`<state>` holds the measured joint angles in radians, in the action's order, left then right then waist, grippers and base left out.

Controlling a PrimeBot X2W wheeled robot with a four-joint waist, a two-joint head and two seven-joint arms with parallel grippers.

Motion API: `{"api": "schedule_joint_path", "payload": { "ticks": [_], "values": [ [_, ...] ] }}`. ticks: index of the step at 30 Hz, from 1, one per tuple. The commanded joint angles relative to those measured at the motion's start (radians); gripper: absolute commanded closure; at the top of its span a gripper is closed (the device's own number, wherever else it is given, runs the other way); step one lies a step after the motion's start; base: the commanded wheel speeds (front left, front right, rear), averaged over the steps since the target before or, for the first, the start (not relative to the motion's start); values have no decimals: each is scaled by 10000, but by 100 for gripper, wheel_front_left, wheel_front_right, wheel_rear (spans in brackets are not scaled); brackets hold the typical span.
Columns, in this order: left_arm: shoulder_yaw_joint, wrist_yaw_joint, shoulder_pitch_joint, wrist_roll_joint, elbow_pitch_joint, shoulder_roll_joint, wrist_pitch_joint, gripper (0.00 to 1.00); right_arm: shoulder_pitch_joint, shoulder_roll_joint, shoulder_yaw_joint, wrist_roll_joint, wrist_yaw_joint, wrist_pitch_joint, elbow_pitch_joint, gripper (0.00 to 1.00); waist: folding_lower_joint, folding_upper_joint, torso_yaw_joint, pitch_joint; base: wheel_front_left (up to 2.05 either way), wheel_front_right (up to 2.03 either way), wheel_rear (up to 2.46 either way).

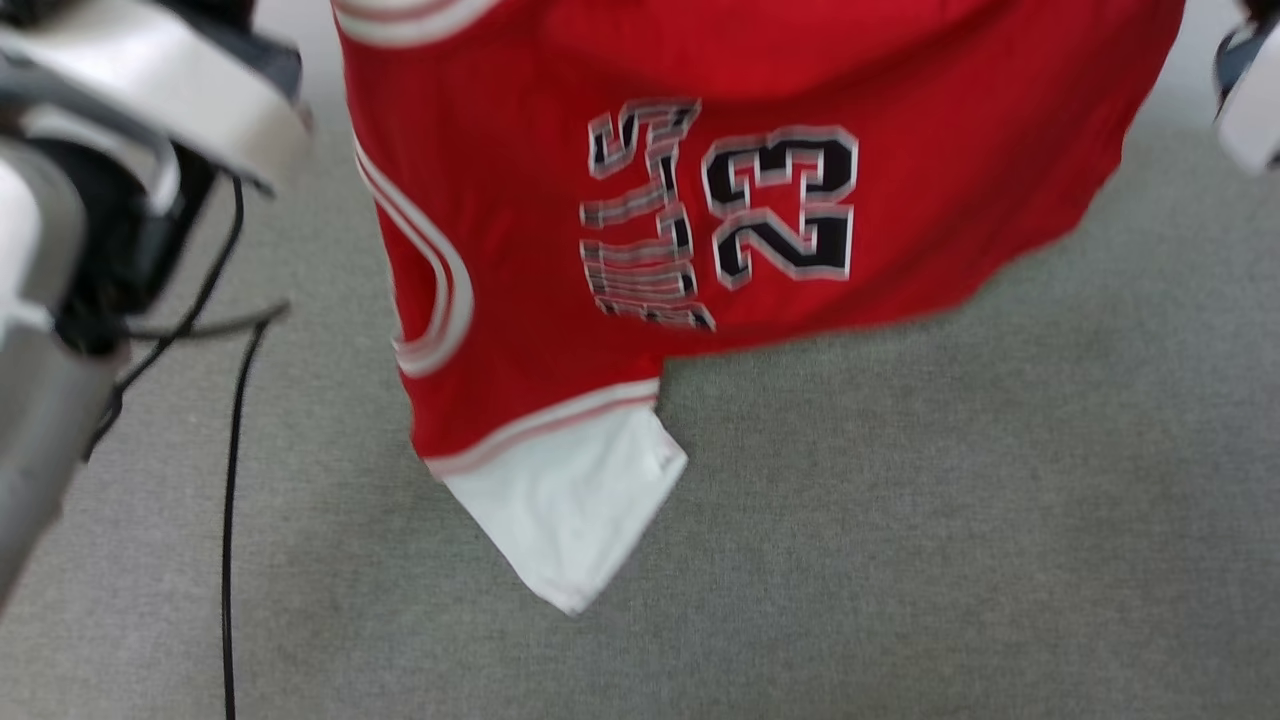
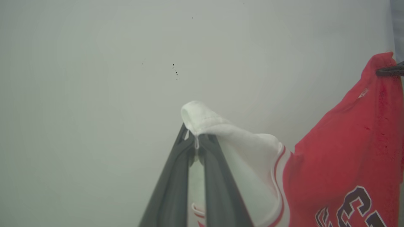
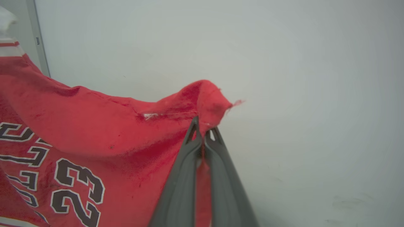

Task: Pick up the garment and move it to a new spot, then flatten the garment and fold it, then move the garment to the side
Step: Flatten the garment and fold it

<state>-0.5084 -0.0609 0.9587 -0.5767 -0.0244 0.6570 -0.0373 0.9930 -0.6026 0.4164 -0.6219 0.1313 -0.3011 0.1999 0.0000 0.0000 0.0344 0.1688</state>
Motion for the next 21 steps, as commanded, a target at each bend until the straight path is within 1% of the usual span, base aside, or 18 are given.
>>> {"api": "schedule_joint_path", "payload": {
  "ticks": [1,5,11,16,21],
  "values": [
    [14,167,614,33,195,-68,-164,100,610,83,-81,197,-12,-136,121,100,0,0,-82,602,0,0,0],
    [23,595,2348,147,1028,-334,-437,100,2079,309,-196,631,-12,-252,700,100,0,0,-115,1322,0,0,0],
    [-4,1160,5014,506,3032,-902,-296,100,4370,650,-80,1210,-12,-11,1956,100,0,0,-209,2289,0,0,0],
    [-106,1480,7140,861,4652,-1340,135,100,6190,866,102,1722,-12,486,3134,100,0,0,-220,2906,0,0,0],
    [-287,1661,8647,1095,6263,-1760,722,100,7551,1091,240,2061,-12,1238,4336,100,0,0,-196,3271,0,0,0]
  ]
}}
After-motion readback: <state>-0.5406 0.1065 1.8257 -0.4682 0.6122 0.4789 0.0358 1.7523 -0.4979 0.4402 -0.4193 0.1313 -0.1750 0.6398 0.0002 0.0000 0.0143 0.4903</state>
